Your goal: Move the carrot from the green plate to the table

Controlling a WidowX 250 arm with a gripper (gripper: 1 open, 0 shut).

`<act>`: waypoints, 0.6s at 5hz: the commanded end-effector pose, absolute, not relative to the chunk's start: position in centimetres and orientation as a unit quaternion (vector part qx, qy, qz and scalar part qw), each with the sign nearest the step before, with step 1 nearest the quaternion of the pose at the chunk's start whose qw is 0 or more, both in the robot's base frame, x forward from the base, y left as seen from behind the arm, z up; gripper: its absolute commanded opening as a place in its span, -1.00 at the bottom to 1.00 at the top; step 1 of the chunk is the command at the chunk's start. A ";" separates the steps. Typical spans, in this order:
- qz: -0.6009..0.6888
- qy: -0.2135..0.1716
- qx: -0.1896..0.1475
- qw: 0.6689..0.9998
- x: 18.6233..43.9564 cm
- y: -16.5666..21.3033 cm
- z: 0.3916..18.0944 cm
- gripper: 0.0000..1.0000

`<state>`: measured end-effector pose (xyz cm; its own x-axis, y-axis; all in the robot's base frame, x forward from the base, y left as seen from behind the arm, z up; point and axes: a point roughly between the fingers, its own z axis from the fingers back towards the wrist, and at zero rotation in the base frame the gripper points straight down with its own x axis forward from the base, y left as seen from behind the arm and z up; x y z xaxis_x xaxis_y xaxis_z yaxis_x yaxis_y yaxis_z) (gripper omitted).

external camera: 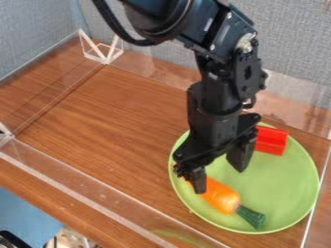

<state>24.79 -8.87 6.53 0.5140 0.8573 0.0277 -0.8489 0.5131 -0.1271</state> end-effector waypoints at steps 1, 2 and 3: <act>0.492 -0.049 -0.056 0.867 25.4 -9.1 6.3 1.00; 0.496 -0.043 -0.054 0.866 25.4 -9.2 5.2 1.00; 0.500 -0.038 -0.053 0.864 25.6 -9.2 4.4 -1.00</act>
<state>25.20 -9.21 3.75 0.5011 0.8654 0.0074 -0.8603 0.4990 -0.1046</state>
